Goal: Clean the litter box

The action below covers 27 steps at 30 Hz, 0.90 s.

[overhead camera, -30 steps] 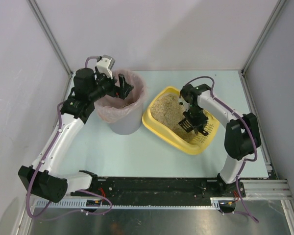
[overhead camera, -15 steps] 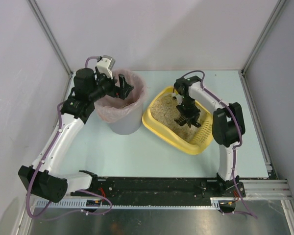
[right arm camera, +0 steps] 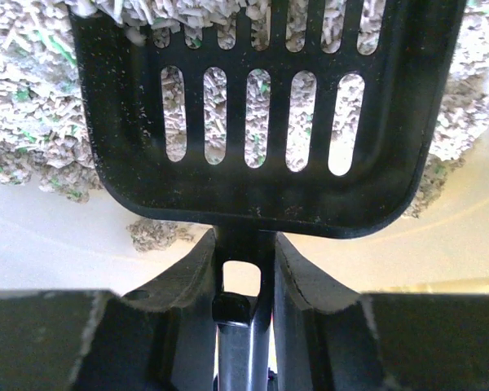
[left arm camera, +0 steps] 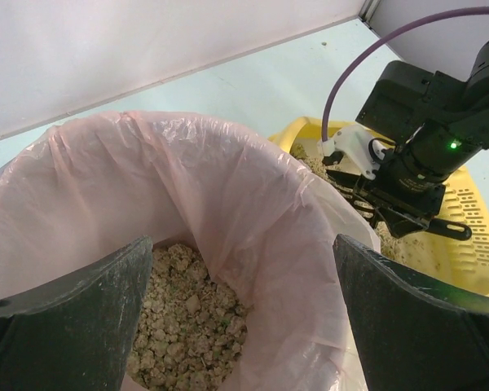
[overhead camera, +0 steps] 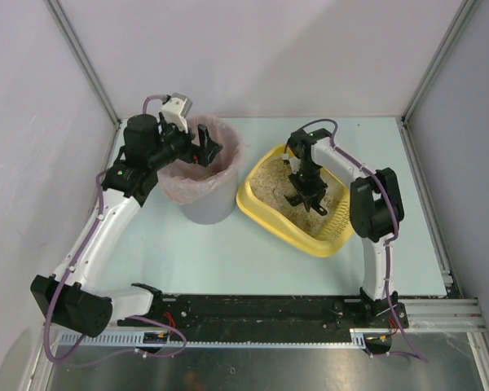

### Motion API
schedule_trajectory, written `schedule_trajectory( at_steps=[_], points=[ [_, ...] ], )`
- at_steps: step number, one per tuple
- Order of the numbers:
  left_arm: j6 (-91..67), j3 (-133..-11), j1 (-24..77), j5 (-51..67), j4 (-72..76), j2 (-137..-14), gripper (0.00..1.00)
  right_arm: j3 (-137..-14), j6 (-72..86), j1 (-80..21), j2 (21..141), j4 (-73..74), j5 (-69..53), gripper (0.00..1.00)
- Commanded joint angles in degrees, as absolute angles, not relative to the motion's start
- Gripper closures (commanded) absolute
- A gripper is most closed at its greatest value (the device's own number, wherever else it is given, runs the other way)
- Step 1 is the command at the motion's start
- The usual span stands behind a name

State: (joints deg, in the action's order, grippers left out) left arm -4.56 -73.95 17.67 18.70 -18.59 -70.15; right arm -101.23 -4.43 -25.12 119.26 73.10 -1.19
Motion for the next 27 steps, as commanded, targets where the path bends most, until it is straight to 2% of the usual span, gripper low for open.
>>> schedule_trajectory(
  at_steps=[1,13,27],
  points=[
    [-3.8,-73.9,18.0,19.6,-17.4,-70.0,0.04,-98.5,-3.8,-27.1,118.4,58.4,-7.4,1.0],
    [-3.8,-73.8,18.0,19.3,-17.5,-70.0,0.04,-92.3,-4.3,-27.9,114.5,46.1,-9.8,1.0],
    [-3.6,-73.7,18.0,19.2,-17.5,-69.9,0.04,-85.7,-5.1,-28.3,109.3,35.8,-7.0,1.0]
  ],
)
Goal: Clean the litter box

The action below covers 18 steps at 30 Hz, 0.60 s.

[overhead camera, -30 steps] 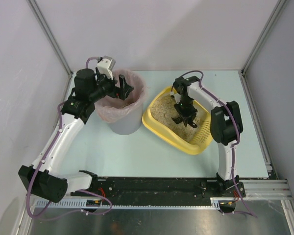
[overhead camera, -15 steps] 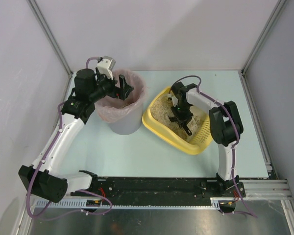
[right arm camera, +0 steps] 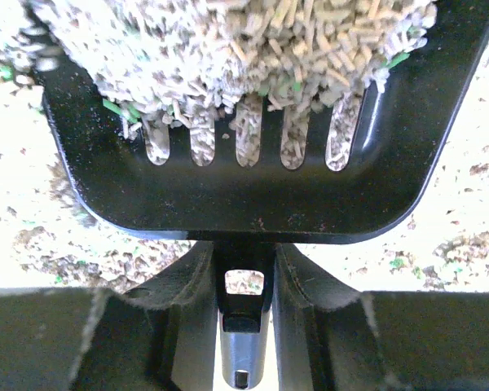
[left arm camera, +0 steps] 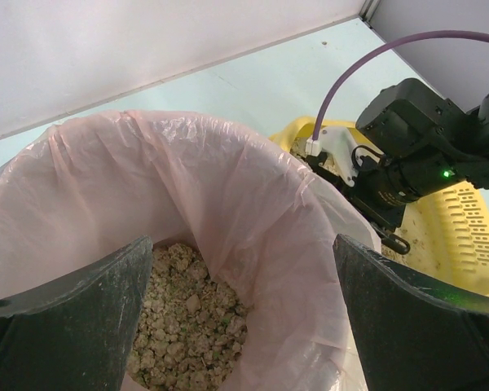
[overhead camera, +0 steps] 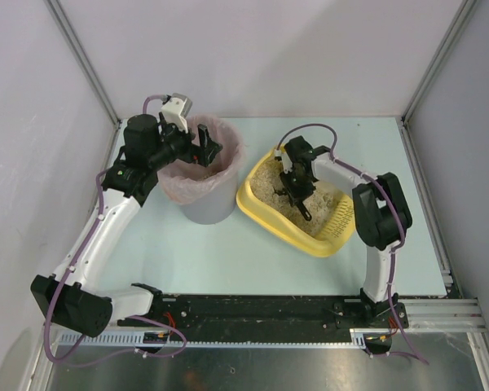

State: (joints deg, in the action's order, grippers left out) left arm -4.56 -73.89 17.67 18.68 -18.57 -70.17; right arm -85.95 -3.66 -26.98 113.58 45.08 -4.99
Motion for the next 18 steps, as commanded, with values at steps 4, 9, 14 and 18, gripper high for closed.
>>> schedule_trajectory(
  at_steps=[4,9,14,18],
  points=[
    [-3.6,-73.7,18.0,19.3,-17.4,-69.9,0.04,-83.1,-5.0,-28.3,107.1,34.0,-6.2,1.0],
    [-3.6,-73.7,18.0,19.2,-17.5,-69.6,0.04,-80.2,-5.0,-28.6,103.9,33.0,-4.7,1.0],
    [-3.6,-73.7,18.0,19.3,-17.5,-69.5,0.04,-78.1,-5.2,-28.5,102.4,34.4,-4.1,1.0],
    [-3.5,-73.7,18.0,19.3,-17.5,-69.4,0.04,-77.2,-5.5,-28.6,102.1,36.2,-3.6,1.0]
  ],
)
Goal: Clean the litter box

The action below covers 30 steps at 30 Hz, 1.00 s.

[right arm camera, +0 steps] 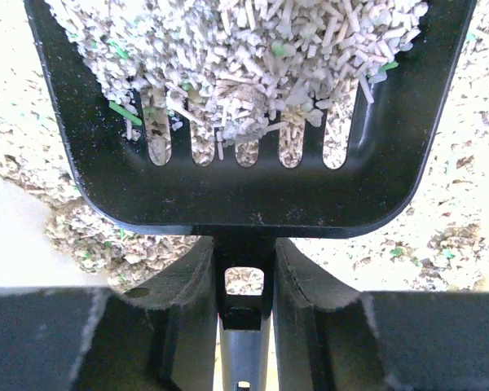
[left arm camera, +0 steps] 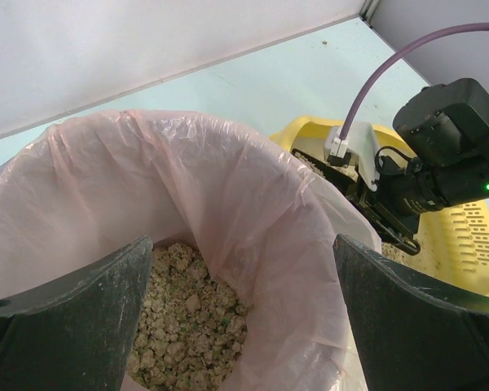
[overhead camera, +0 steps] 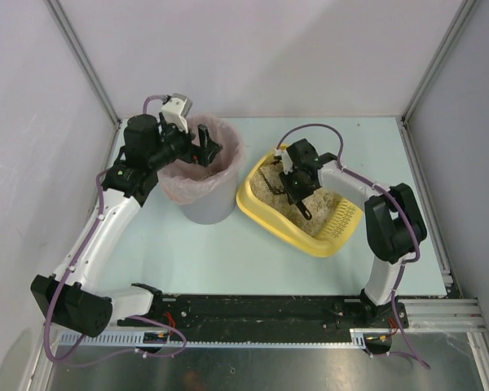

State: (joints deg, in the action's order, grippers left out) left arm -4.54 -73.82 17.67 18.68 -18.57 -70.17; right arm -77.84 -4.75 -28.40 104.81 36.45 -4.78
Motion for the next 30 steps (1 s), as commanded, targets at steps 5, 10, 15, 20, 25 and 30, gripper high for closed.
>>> schedule_trajectory(
  at_steps=[5,10,15,20,25,30],
  points=[
    [-3.5,-73.7,18.0,19.2,-17.5,-69.4,0.04,-76.7,-6.1,-28.0,100.8,40.0,-2.5,1.0],
    [-3.5,-73.7,18.0,19.2,-17.4,-69.4,0.04,-76.4,-7.2,-27.6,98.4,44.4,-1.8,1.0],
    [-3.5,-73.7,18.0,19.2,-17.4,-69.5,0.04,-75.5,-7.9,-26.9,94.8,48.7,-1.1,1.0],
    [-3.6,-73.7,18.1,19.4,-17.5,-69.5,0.04,-74.7,-8.3,-26.1,92.6,51.8,-1.1,1.0],
    [-3.7,-73.6,18.0,19.7,-17.5,-69.3,0.04,-73.9,-6.9,-27.6,92.0,51.9,-2.2,1.0],
    [-3.7,-73.6,18.0,19.7,-17.4,-69.2,0.04,-72.2,-5.3,-24.6,89.7,51.4,-0.5,1.0]
  ],
)
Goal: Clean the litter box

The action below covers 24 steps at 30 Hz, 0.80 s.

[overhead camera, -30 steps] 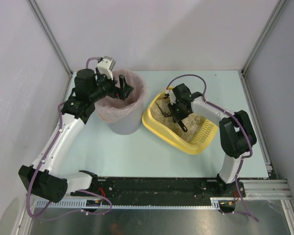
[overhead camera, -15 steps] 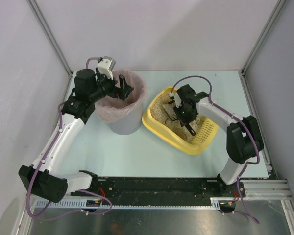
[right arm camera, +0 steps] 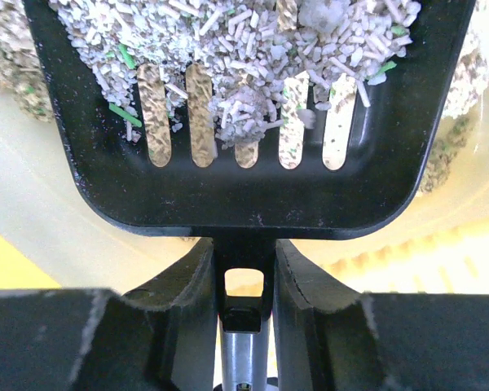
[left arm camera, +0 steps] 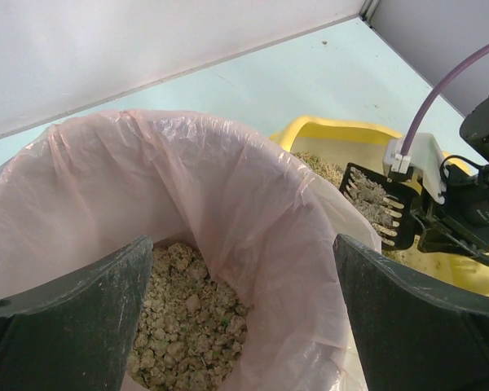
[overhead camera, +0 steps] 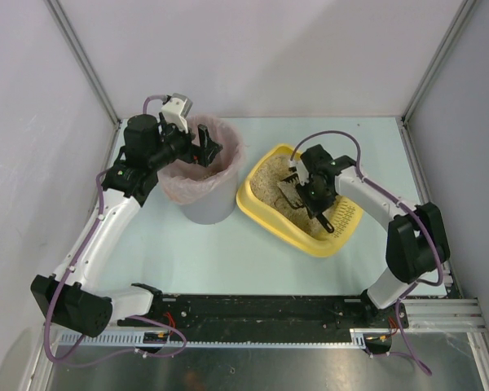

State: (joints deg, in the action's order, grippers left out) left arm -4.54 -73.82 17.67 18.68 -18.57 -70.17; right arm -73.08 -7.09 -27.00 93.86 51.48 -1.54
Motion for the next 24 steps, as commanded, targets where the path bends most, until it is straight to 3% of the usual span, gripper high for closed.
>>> schedule_trajectory(
  at_steps=[1,6,11,15,19,24],
  points=[
    [-3.7,-73.7,18.0,19.8,-17.5,-69.1,0.04,-71.9,-4.9,-23.8,89.4,50.9,-1.5,1.0],
    [-3.7,-73.6,18.0,19.7,-17.4,-69.3,0.04,-71.9,-4.1,-28.1,89.6,51.6,0.1,1.0],
    [-3.7,-73.6,18.0,19.7,-17.5,-69.4,0.04,-71.7,-3.8,-23.3,88.0,49.8,-1.2,1.0],
    [-3.6,-73.6,18.0,19.4,-17.4,-69.4,0.04,-71.6,-3.4,-27.9,88.2,51.1,-0.1,1.0],
    [-3.7,-73.6,18.0,19.7,-17.5,-69.5,0.04,-71.1,-3.0,-23.0,86.7,49.8,0.6,1.0],
    [-3.7,-73.6,18.0,19.5,-17.5,-69.4,0.04,-70.9,-2.5,-28.2,86.7,51.0,3.0,1.0]
  ],
)
